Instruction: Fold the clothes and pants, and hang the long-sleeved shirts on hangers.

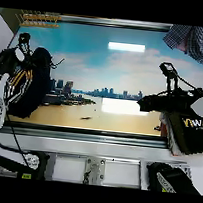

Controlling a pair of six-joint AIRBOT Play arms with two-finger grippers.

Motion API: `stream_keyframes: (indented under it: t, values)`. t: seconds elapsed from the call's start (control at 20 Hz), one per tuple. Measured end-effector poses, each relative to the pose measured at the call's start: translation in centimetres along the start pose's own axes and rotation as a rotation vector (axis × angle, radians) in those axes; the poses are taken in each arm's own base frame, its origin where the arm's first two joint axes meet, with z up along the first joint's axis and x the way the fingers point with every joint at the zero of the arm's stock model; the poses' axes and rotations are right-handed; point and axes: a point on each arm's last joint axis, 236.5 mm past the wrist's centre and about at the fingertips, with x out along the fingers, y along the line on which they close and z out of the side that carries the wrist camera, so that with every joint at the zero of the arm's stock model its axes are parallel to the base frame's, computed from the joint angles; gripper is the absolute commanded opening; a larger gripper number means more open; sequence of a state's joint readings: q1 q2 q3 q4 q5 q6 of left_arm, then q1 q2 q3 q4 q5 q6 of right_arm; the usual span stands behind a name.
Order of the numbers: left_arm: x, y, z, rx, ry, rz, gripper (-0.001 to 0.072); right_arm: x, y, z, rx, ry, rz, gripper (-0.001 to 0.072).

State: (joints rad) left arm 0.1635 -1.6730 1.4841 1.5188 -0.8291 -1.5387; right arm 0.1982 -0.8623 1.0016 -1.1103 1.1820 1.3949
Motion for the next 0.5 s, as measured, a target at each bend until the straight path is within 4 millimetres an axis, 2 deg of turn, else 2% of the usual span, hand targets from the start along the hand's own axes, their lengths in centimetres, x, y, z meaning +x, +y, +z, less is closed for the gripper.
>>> stream_keyframes:
  t: [0.15, 0.35, 0.4, 0.45, 0.5]
  values:
    - [3.6, 1.4, 0.2, 0.015, 0.041, 0.036, 0.0684, 0.0, 0.0, 0.0, 0.000, 0.000, 0.000, 0.0028]
    - [6.9, 2.2, -0.3, 0.030, 0.101, 0.058, 0.0678, 0.0, 0.0, 0.0, -0.001, 0.000, 0.000, 0.0028]
    - [7.6, 2.3, -0.6, 0.026, 0.122, 0.059, 0.0508, 0.0, 0.0, 0.0, -0.001, 0.000, 0.000, 0.0028]
    - [8.1, 2.4, -1.1, 0.021, 0.142, 0.062, 0.0240, 0.0, 0.0, 0.0, -0.001, 0.000, 0.000, 0.0028]
    - [8.5, 2.4, -1.5, 0.008, 0.162, 0.064, 0.0024, 0.0, 0.0, 0.0, -0.001, 0.000, 0.000, 0.0028]
